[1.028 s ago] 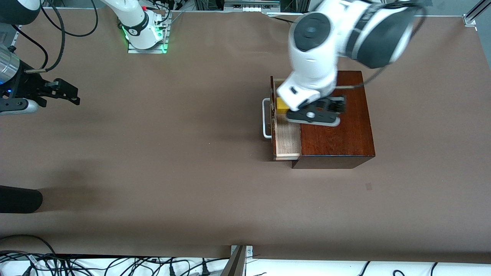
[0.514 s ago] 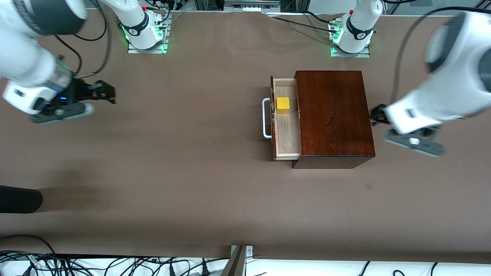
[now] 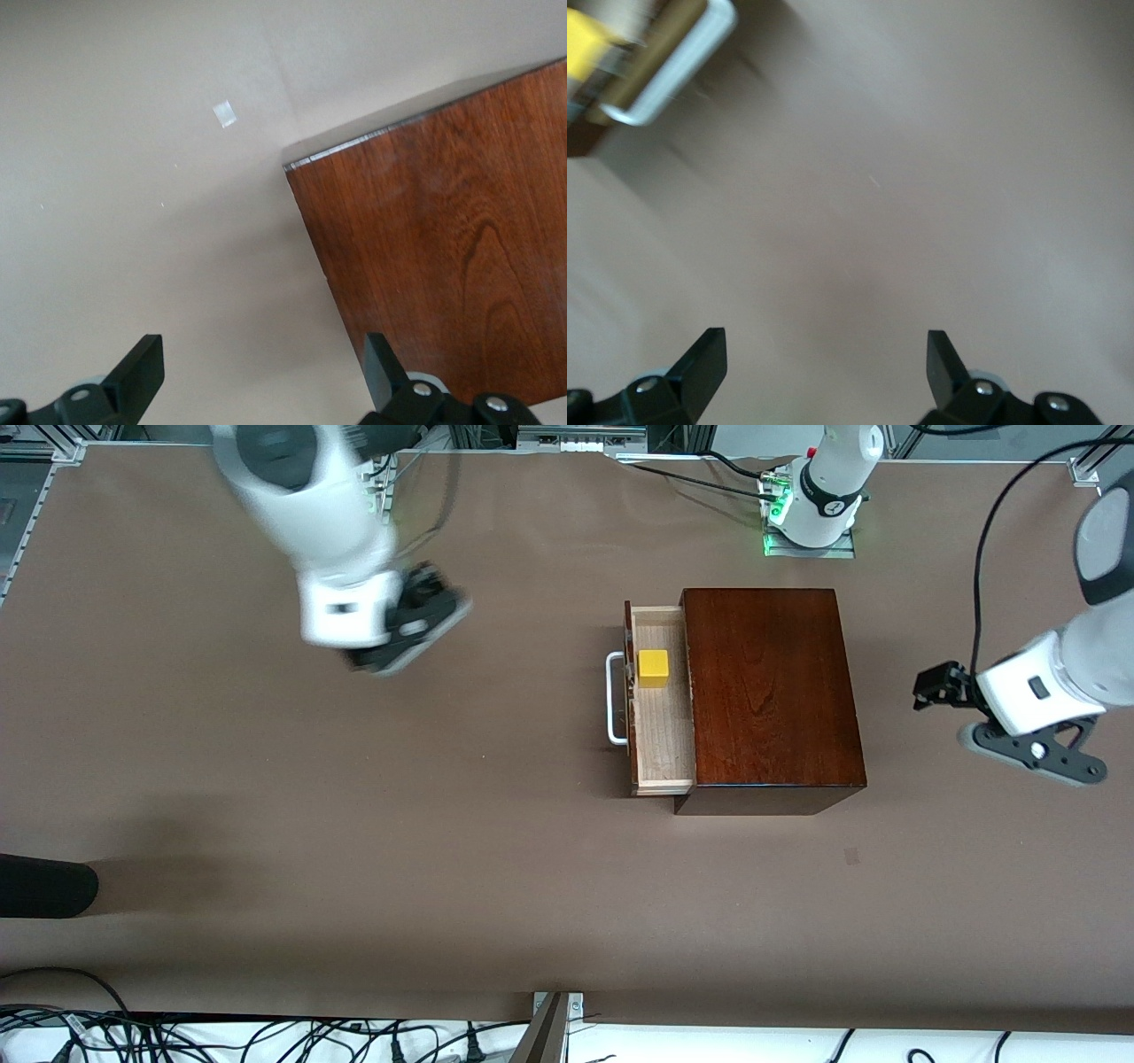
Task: Open drawer, take yellow block, close drawer
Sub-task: 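Lower the right gripper into the drawer over the yellow block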
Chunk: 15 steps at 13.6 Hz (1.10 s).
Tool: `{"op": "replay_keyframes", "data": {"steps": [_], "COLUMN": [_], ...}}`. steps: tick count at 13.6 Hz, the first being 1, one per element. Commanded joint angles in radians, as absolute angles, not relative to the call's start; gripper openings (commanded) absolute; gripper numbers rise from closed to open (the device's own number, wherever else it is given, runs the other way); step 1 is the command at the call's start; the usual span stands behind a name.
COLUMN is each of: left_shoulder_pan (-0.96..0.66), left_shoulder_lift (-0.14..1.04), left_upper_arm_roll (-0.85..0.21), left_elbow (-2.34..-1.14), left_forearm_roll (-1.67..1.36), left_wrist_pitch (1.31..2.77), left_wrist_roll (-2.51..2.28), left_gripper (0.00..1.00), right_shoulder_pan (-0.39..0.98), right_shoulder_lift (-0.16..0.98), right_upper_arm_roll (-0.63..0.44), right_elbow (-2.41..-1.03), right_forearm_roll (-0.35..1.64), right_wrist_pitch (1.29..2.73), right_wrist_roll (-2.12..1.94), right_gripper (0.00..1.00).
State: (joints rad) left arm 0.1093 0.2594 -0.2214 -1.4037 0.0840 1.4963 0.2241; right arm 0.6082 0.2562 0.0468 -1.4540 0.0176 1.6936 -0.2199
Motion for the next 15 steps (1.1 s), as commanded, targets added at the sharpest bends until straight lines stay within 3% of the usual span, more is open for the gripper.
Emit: {"op": "replay_keyframes", "data": {"steps": [1, 5, 9, 15], "left_shoulder_pan": [0.011, -0.020, -0.017, -0.023], "left_shoulder_lift": [0.059, -0.051, 0.061, 0.066], "left_upper_arm_roll": [-0.042, -0.003, -0.005, -0.011], "left_elbow": [-1.681, -1.842, -1.695, -1.683], "left_forearm_roll": [0.011, 0.011, 0.009, 0.009], "left_wrist_pitch": [1.645, 1.750, 1.666, 1.663], "left_wrist_roll": [0.245, 0.245, 0.239, 0.232], "left_gripper": [1.00, 1.00, 1.00, 1.00], "right_shoulder_pan": [0.766, 0.934, 1.020, 1.025], "right_shoulder_lift": [0.429, 0.554, 0.621, 0.751], "right_upper_arm_roll": [0.046, 0.044, 0.038, 0.040], "right_elbow": [-1.251, -1.171, -1.169, -1.129], "right_forearm_roll": [0.006, -0.058, -0.130, -0.218], "right_wrist_pitch": [1.716, 1.778, 1.928, 1.993], "right_wrist_roll": [-0.259, -0.259, -0.261, -0.383], "right_gripper": [1.00, 1.00, 1.00, 1.00]}}
